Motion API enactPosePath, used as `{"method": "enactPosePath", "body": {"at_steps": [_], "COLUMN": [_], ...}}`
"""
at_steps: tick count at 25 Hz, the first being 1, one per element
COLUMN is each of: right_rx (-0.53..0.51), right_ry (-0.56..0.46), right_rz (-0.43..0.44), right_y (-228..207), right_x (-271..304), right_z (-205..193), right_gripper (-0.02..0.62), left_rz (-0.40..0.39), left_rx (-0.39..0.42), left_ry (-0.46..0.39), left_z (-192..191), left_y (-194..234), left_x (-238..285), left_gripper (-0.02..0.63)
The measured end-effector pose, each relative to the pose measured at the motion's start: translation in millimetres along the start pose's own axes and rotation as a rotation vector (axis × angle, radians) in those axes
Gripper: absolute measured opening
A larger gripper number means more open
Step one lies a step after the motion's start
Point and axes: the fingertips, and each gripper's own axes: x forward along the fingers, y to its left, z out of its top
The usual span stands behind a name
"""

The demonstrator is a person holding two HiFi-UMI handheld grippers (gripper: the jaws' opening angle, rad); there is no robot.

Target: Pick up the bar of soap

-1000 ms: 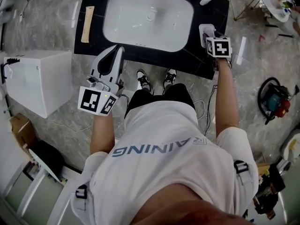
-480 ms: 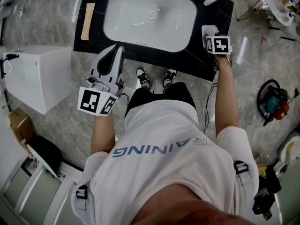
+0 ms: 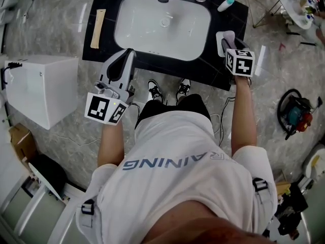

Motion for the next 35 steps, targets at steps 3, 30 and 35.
{"method": "enactPosePath", "body": {"at_steps": [3, 30, 35], "right_rx": [0.011, -0.155, -0.188], "right_ry": [-0.093, -0.753, -0.750], "right_rz": [0.029, 0.070, 0.052], "right_y": [15.5, 171.0, 179.1], "right_x": [-31.3, -267.8, -269.8], "right_z": [26.4, 164.9, 169.0], "right_gripper": [0.205, 0.204, 0.204], "left_rz": [-0.015, -0.060, -0.074], "left_rx": [-0.006, 0.103, 0.104], "left_ry": [-0.030, -0.200, -0.214], "left_z": [10.7, 98.2, 103.6], "left_y": [-0.4, 18.2, 22.2], "left_x": [-2.2, -61.6, -62.8], "left_gripper": [0.008, 0.008, 0.008]}}
